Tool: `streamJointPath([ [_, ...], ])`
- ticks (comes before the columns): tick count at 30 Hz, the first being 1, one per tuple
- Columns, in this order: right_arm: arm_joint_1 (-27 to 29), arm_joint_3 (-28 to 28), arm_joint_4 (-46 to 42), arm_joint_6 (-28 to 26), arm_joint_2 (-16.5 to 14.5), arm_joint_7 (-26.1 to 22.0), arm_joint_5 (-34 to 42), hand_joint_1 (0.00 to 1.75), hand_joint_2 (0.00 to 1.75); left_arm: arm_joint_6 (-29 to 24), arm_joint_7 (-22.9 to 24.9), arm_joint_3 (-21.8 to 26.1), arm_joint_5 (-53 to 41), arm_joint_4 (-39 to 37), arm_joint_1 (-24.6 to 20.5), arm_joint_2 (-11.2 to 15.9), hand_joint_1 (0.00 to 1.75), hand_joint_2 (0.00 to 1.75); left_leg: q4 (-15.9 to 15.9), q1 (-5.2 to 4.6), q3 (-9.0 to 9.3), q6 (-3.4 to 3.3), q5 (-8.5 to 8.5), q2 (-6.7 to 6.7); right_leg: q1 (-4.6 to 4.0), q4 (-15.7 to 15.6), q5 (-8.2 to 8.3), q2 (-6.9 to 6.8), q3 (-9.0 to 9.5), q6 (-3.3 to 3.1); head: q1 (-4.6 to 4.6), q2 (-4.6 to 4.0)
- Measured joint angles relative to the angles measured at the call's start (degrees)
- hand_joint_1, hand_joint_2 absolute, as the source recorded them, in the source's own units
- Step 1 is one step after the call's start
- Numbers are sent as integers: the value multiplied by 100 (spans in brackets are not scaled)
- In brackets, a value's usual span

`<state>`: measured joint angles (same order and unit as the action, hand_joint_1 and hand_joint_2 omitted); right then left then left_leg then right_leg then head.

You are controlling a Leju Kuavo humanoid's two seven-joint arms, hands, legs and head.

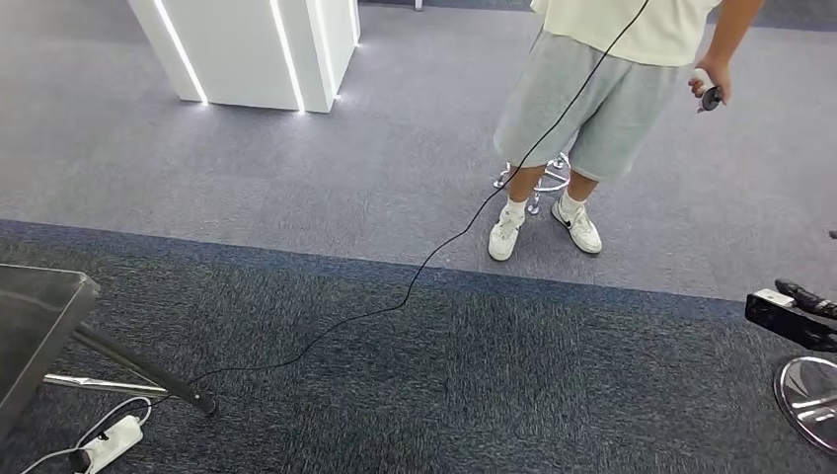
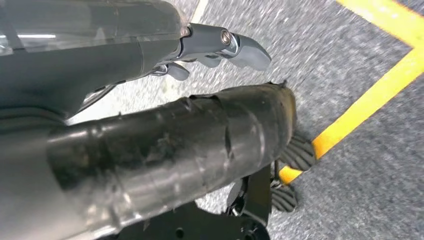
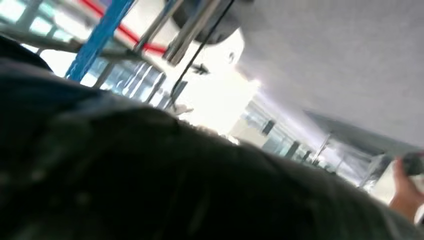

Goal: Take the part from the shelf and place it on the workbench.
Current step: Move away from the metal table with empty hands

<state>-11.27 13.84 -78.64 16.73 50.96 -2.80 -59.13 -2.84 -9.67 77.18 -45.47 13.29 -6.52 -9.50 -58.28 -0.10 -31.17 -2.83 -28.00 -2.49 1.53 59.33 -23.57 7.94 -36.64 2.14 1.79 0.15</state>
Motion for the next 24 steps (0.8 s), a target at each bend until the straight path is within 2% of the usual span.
streamJointPath([
  [1, 84, 104, -62, 13, -4, 1, 15, 0, 0, 6, -9, -1, -5, 1, 0, -4, 0, 0, 73, 4, 40, -42, 43, 87, -6, 62, -46, -140, -34, 22, -2, -1],
  [2, 139, 207, -113, 24, -15, 2, 23, 0, 0, 11, -15, -3, -12, 1, 6, -8, 0, 0, 144, 8, 73, -75, 83, 177, -15, 234, -160, -332, -118, 39, -5, -1],
  [3, 194, 302, -152, 33, -31, 3, 27, 0, 0, 15, -21, -4, -20, 2, 13, -10, 0, 0, 182, -3, 91, -96, 103, 262, -16, 507, -324, -551, -244, 54, -7, -1],
  [4, 264, 396, -195, 47, -50, 3, 32, 0, 0, 20, -30, -7, -33, 2, 21, -10, 0, 0, 197, -13, 94, -111, 106, 342, -10, 857, -515, -684, -406, 79, -7, -1],
  [5, 372, 476, -242, 59, -75, -3, 36, 0, 0, 24, -36, -10, -45, 2, 27, -9, 0, 0, 196, -20, 92, -112, 99, 421, 9, 1192, -656, -736, -559, 105, -7, -1],
  [6, 490, 550, -287, 72, -102, -10, 40, 0, 0, 26, -43, -13, -54, 2, 30, -9, 0, 0, 189, -23, 91, -111, 87, 496, 31, 1391, -706, -759, -646, 129, -6, -1],
  [7, 595, 625, -330, 83, -126, -16, 44, 0, 0, 28, -50, -15, -61, 3, 33, -9, 0, 0, 178, -23, 92, -104, 70, 573, 55, 1402, -660, -781, -638, 153, -6, 0],
  [8, 673, 699, -372, 88, -144, -25, 47, 0, 0, 29, -54, -15, -62, 3, 35, -9, 0, 0, 161, -23, 97, -90, 45, 653, 76, 1174, -517, -828, -506, 174, -6, 0],
  [10, 781, 838, -463, 95, -163, -35, 51, 0, 0, 33, -59, -17, -60, 3, 34, -8, 0, 0, 105, -34, 118, -33, -33, 801, 81, 424, -206, -1073, -86, 186, -6, -1],
  [11, 838, 901, -512, 101, -173, -41, 53, 0, 0, 35, -59, -17, -57, 4, 33, -7, 0, 0, 80, -41, 133, 6, -79, 866, 62, 151, -121, -1171, 67, 154, -5, -1],
  [12, 894, 953, -555, 109, -184, -46, 55, 0, 0, 36, -58, -18, -56, 5, 29, -6, 0, 0, 63, -45, 157, 48, -118, 929, 37, 24, -103, -1219, 135, 107, -4, -1],
  [13, 943, 998, -593, 118, -196, -52, 56, 0, 0, 37, -56, -19, -55, 5, 22, -7, 0, 0, 60, -49, 182, 89, -152, 992, 9, 18, -118, -1186, 135, 49, -2, -1],
  [14, 986, 1042, -627, 124, -200, -56, 58, 0, 0, 37, -53, -19, -54, 5, 13, -10, 0, 0, 65, -41, 221, 124, -178, 1068, 1, 14, -121, -1089, 136, -3, -1, -1],
  [15, 1023, 1092, -659, 128, -200, -61, 59, 0, 0, 37, -49, -20, -54, 5, 5, -13, 0, 0, 45, -26, 250, 159, -218, 1066, 6, 3, -119, -1008, 142, -42, 1, -1],
  [16, 1042, 1146, -686, 131, -198, -64, 60, 0, 0, 37, -45, -20, -54, 5, 0, -16, 0, 0, -36, -10, 239, 187, -294, 958, 16, -9, -111, -933, 148, -81, 2, -1],
  [17, 1054, 1195, -709, 132, -198, -66, 59, 0, 0, 37, -43, -20, -54, 6, 0, -18, 0, 0, -231, 7, 171, 205, -426, 781, 25, -22, -103, -859, 151, -118, 3, -1],
  [18, 1064, 1231, -727, 135, -201, -70, 56, 0, 0, 38, -41, -20, -51, 7, 5, -19, 0, 0, -534, 25, 34, 212, -597, 561, 29, -29, -99, -794, 151, -145, 4, -1],
  [19, 1068, 1252, -738, 138, -209, -75, 53, 0, 0, 40, -41, -20, -47, 6, 12, -21, 0, 0, -925, 29, -160, 208, -780, 400, 18, -28, -99, -720, 147, -165, 4, -1],
  [20, 1077, 1258, -742, 143, -223, -82, 48, 0, 0, 42, -41, -20, -42, 6, 20, -22, 0, 0, -1300, 30, -356, 203, -917, 325, 1, -26, -100, -639, 143, -174, 5, 0],
  [21, 1088, 1259, -744, 148, -241, -91, 43, 0, 0, 43, -41, -20, -36, 6, 28, -22, 0, 0, -1539, 27, -499, 193, -948, 298, -13, -22, -101, -551, 144, -177, 5, 0],
  [22, 1097, 1259, -744, 150, -257, -96, 38, 0, 0, 43, -41, -19, -32, 6, 36, -22, 0, 0, -1588, 24, -560, 177, -867, 281, -25, -16, -102, -459, 146, -179, 5, 0],
  [23, 1102, 1259, -744, 152, -270, -99, 34, 0, 0, 43, -41, -19, -31, 7, 43, -22, 0, 0, -1400, 23, -513, 154, -673, 248, -32, -8, -103, -367, 149, -179, 5, 0],
  [24, 1107, 1263, -744, 151, -280, -102, 31, 0, 0, 42, -41, -19, -30, 7, 47, -22, 0, 0, -1043, 22, -389, 124, -420, 162, -31, 0, -104, -279, 150, -178, 5, 0],
])
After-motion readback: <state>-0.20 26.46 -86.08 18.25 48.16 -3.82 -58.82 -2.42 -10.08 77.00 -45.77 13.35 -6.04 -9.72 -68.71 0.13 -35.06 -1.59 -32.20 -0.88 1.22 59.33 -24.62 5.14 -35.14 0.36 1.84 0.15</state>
